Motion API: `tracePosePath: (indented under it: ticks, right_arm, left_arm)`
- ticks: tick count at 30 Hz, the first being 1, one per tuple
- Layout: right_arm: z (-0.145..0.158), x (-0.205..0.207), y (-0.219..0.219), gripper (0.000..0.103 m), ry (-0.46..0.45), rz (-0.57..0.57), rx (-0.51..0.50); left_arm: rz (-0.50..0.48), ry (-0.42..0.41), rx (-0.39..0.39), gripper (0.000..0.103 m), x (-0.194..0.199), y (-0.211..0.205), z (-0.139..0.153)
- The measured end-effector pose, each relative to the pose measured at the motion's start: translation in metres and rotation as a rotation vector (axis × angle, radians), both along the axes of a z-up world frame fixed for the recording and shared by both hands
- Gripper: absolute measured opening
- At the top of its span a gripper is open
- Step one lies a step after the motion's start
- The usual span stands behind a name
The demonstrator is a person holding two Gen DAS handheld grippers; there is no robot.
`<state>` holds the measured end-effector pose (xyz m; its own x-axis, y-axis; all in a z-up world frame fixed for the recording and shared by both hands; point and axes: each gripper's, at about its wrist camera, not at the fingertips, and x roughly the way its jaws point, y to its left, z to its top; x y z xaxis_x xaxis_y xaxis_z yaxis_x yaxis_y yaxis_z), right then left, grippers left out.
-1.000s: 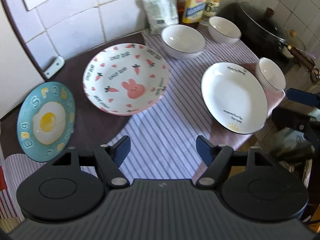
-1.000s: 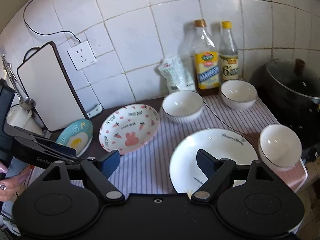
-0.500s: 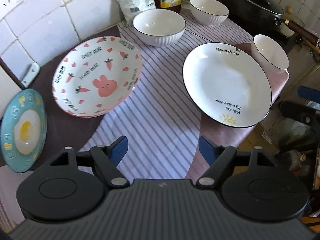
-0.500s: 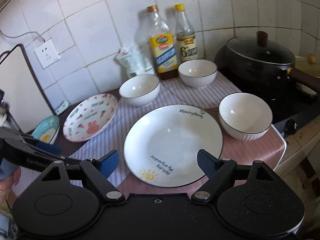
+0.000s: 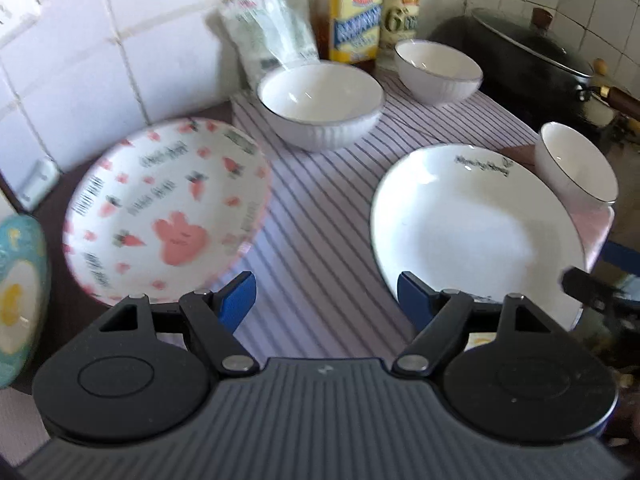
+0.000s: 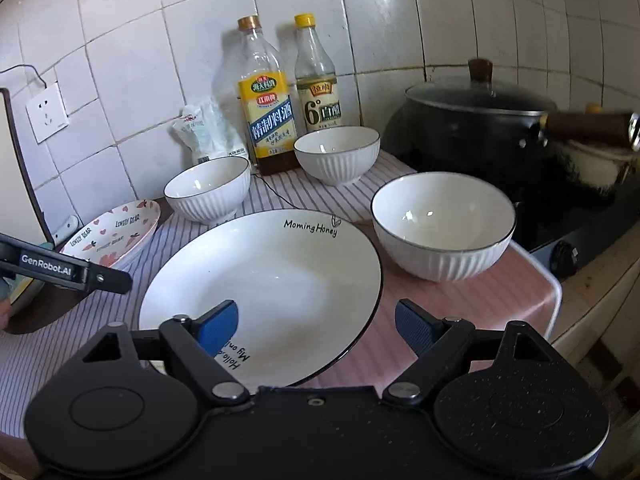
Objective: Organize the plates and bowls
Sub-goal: 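Move both grippers to the white Morning Honey plate, then close both grippers on the white plate's rim, then carry the white plate over the pink bowl and lower it inside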
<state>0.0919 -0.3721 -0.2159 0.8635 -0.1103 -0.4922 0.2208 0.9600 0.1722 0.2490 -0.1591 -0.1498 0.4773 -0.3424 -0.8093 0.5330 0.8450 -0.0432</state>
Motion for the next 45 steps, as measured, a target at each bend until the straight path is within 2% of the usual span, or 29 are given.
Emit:
tracePosePath:
  ticks: [4, 7, 10, 12, 14, 16, 18, 20, 22, 28, 30, 33, 37, 39, 41, 45]
  right_arm:
    - [-0.010, 0.008, -0.004, 0.080, -0.002, -0.019, -0.003]
    - [-0.014, 0.013, -0.005, 0.077, 0.003, -0.004, 0.004]
    - [-0.018, 0.021, -0.003, 0.064, 0.049, -0.024, -0.024]
    - [-0.021, 0.027, 0.000, 0.057, 0.093, -0.020, -0.043]
    - [-0.022, 0.027, -0.001, 0.052, 0.097, -0.036, -0.003]
    - [-0.023, 0.026, -0.004, 0.042, 0.094, -0.092, 0.058]
    - [-0.025, 0.023, -0.006, 0.038, 0.083, -0.119, 0.099]
    - [-0.027, 0.020, -0.009, 0.035, 0.069, -0.114, 0.104]
    - [-0.028, 0.016, -0.015, 0.029, 0.057, -0.105, 0.129]
    - [-0.029, 0.017, -0.025, 0.027, 0.056, -0.080, 0.182]
    - [-0.027, 0.019, -0.025, 0.027, 0.074, -0.047, 0.163]
    - [-0.025, 0.022, -0.032, 0.026, 0.107, -0.012, 0.193]
    - [-0.021, 0.026, -0.034, 0.027, 0.149, 0.009, 0.201]
    - [-0.016, 0.031, -0.030, 0.027, 0.199, 0.049, 0.151]
    - [-0.012, 0.032, -0.034, 0.027, 0.200, 0.062, 0.182]
    - [-0.005, 0.032, -0.026, 0.027, 0.198, 0.106, 0.144]
  left_arm:
    - [-0.021, 0.096, -0.063, 0.077, 0.005, -0.009, -0.010]
    - [-0.035, 0.093, -0.060, 0.075, 0.003, -0.020, -0.016]
    - [-0.050, 0.060, -0.049, 0.072, 0.002, -0.028, -0.019]
    - [-0.053, 0.049, -0.044, 0.062, 0.004, -0.032, -0.022]
    - [-0.047, 0.064, -0.044, 0.055, 0.008, -0.031, -0.026]
    - [-0.044, 0.084, -0.048, 0.045, 0.012, -0.031, -0.030]
    - [-0.050, 0.106, -0.083, 0.036, 0.013, -0.029, -0.031]
    - [-0.089, 0.134, -0.101, 0.034, 0.010, -0.032, -0.033]
    - [-0.116, 0.104, -0.081, 0.030, 0.004, -0.036, -0.032]
    - [-0.050, 0.193, -0.117, 0.027, 0.017, -0.034, -0.033]
    - [-0.056, 0.214, -0.106, 0.027, 0.020, -0.035, -0.033]
    - [-0.039, 0.247, -0.100, 0.027, 0.024, -0.037, -0.032]
    - [-0.057, 0.231, -0.081, 0.027, 0.021, -0.041, -0.032]
    - [-0.055, 0.238, -0.089, 0.027, 0.021, -0.038, -0.032]
    - [-0.050, 0.252, -0.098, 0.027, 0.024, -0.034, -0.030]
    - [-0.029, 0.258, -0.109, 0.027, 0.023, -0.025, -0.024]
